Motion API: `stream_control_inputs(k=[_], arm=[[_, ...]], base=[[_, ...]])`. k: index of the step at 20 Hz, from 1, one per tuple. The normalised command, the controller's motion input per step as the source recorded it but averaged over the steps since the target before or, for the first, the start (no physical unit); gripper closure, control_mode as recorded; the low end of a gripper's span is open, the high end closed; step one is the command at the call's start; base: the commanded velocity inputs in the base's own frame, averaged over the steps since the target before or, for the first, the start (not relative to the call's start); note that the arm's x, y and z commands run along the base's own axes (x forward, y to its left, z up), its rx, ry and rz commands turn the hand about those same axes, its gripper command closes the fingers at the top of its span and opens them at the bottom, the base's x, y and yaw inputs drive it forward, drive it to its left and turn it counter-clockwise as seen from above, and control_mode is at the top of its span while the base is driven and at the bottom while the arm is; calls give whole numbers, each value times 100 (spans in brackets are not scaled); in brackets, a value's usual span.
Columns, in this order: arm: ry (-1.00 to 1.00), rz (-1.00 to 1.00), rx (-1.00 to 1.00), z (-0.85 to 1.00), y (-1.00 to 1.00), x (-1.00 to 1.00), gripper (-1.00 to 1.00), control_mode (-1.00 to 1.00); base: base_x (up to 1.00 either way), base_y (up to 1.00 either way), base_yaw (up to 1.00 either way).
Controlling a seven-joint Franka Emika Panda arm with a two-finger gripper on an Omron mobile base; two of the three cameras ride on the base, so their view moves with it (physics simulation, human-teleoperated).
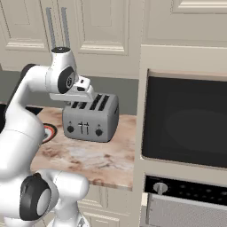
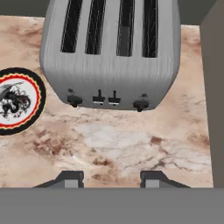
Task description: Place the fish on the bottom rack of the oven, and slide the tray back inside. Close the oven door.
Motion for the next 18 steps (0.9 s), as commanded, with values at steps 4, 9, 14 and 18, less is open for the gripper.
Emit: stream_control_inputs(k=[4, 9, 14, 18], arm=[[0, 0, 0, 0, 17, -17, -100, -100], [0, 0, 0, -7, 62, -40, -100, -100], [0, 0, 0, -20, 90, -39, -100, -100], [0, 0, 0, -33, 100, -25, -100, -100]], base=[[0, 0, 0], [0, 0, 0], [0, 0, 0], [0, 0, 0]])
